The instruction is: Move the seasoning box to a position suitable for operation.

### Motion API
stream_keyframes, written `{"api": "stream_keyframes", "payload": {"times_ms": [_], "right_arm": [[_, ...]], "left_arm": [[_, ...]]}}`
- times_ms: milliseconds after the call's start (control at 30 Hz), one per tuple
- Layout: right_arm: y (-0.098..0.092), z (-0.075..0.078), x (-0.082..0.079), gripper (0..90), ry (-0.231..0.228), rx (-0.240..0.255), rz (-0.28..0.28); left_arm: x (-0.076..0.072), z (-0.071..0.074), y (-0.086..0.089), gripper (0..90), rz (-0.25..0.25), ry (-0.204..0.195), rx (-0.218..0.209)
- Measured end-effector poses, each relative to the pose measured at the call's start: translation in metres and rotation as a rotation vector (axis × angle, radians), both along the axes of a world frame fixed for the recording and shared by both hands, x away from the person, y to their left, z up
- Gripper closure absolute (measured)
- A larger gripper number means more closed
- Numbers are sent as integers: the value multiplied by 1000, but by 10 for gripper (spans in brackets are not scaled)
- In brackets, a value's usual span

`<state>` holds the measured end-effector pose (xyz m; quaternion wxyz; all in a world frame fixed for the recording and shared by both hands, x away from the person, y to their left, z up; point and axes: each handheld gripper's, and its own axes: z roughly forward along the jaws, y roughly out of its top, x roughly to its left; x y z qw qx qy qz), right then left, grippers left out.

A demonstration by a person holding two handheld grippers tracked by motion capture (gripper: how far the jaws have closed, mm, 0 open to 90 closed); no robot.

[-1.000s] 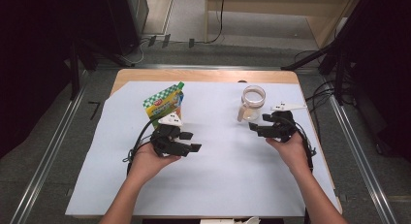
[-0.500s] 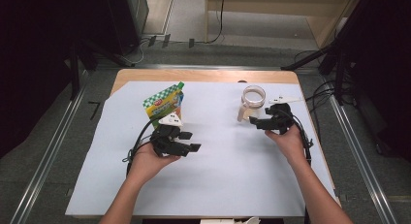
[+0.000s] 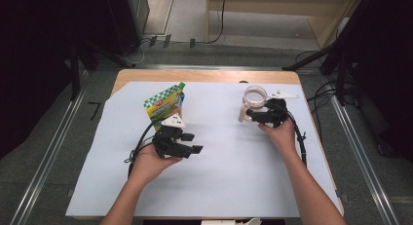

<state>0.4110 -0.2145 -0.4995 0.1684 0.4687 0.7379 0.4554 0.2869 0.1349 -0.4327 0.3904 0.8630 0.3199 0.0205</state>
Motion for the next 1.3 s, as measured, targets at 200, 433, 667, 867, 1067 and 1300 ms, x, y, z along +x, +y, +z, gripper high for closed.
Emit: {"api": "stream_keyframes", "payload": {"times_ms": [200, 433, 667, 867, 1067, 1300], "right_arm": [[8, -5, 5, 100, -34, -23, -15], [15, -11, 10, 89, -56, -2, -43], [16, -12, 9, 100, -73, -2, -47], [14, -9, 8, 118, -95, -1, -65], [16, -8, 5, 119, -98, -25, -47], [17, -2, -2, 120, -95, -15, -27]], "left_arm": [[0, -1, 0, 430, -1, 4, -2], [1, -1, 0, 430, 0, 7, -8], [1, -2, 2, 430, 3, 8, -8], [2, -3, 2, 430, 4, 13, -12], [2, -3, 3, 430, 6, 13, -9], [2, -3, 4, 430, 10, 15, -7]]}}
